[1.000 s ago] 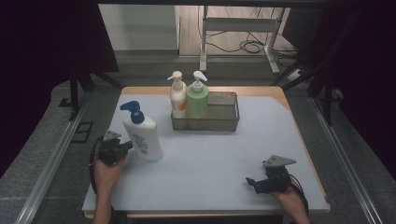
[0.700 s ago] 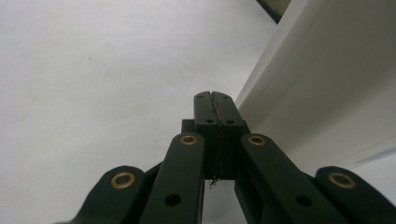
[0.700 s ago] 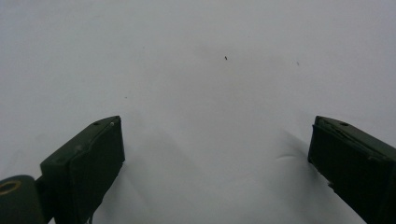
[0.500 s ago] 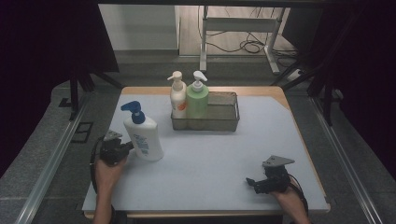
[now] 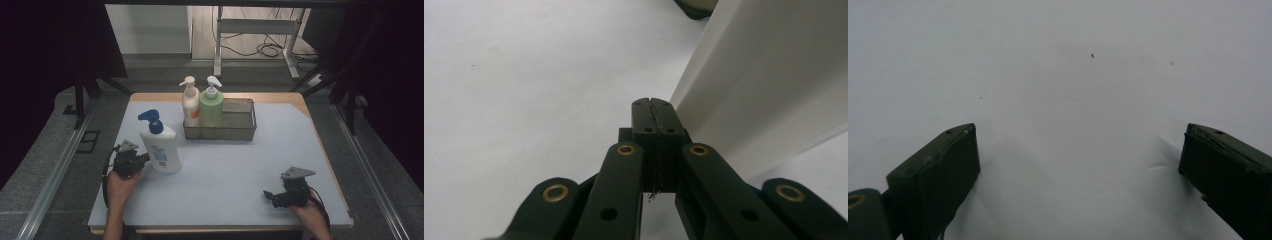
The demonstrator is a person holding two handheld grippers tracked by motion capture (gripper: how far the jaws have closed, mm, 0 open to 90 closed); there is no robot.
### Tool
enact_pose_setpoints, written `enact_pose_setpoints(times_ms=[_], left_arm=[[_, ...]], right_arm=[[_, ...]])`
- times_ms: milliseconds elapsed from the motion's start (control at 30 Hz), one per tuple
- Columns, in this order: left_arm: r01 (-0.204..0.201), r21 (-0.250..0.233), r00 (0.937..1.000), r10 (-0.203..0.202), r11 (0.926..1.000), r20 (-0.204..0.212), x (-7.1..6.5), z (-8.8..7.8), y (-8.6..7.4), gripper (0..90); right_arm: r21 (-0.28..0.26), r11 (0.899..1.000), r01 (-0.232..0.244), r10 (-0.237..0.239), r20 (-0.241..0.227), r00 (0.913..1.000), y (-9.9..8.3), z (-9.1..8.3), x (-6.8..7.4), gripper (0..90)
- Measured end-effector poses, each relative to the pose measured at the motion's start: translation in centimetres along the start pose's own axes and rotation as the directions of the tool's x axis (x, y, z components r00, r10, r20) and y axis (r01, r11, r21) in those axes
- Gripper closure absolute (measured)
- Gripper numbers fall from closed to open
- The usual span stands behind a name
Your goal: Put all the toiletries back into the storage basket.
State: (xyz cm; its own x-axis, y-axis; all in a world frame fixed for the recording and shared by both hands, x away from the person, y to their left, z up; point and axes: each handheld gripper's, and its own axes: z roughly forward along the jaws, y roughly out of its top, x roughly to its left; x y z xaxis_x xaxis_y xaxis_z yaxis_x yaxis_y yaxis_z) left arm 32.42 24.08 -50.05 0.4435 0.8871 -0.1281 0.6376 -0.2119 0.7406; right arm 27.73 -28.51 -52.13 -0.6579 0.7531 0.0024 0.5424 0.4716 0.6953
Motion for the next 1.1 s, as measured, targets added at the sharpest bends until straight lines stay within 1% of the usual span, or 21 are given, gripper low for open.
enact_pose_setpoints(times_ms=[300, 433, 700, 733, 1000, 1100], left_arm=[[-0.033, 0.010, 0.9992, 0.033, 0.9994, 0.024, -1.3, 0.4, 0.2, 89.4], [-0.048, 0.014, 0.9986, 0.048, 0.9987, 0.024, -2.0, 0.7, 0.4, 89.4], [-0.081, 0.026, 0.9951, 0.080, 0.9964, 0.058, -3.3, 1.2, 0.7, 89.4], [-0.087, 0.030, 0.9947, 0.086, 0.9957, 0.056, -3.4, 1.2, 0.8, 89.4], [-0.101, 0.034, 0.9918, 0.098, 0.9943, 0.081, -4.1, 1.4, 0.8, 89.4], [-0.103, 0.032, 0.9914, 0.100, 0.9942, 0.084, -4.4, 1.4, 0.8, 89.4]], right_arm=[[-0.001, 1.000, 0.000, 0.000, 0.000, 1.0000, 0.0, 0.0, 0.0, 2.6], [0.000, 1.000, -0.001, 0.001, -0.001, 1.0000, 0.0, 0.0, 0.0, 2.6], [-0.001, 1.000, -0.001, 0.001, -0.001, 1.0000, 0.0, 0.0, 0.0, 2.6], [-0.001, 1.000, -0.001, 0.001, -0.001, 1.0000, 0.0, 0.0, 0.0, 2.6], [-0.001, 1.000, -0.001, 0.001, -0.001, 1.0000, 0.0, 0.0, 0.0, 2.6], [-0.001, 1.000, -0.001, 0.001, -0.001, 1.0000, 0.0, 0.0, 0.0, 2.6]])
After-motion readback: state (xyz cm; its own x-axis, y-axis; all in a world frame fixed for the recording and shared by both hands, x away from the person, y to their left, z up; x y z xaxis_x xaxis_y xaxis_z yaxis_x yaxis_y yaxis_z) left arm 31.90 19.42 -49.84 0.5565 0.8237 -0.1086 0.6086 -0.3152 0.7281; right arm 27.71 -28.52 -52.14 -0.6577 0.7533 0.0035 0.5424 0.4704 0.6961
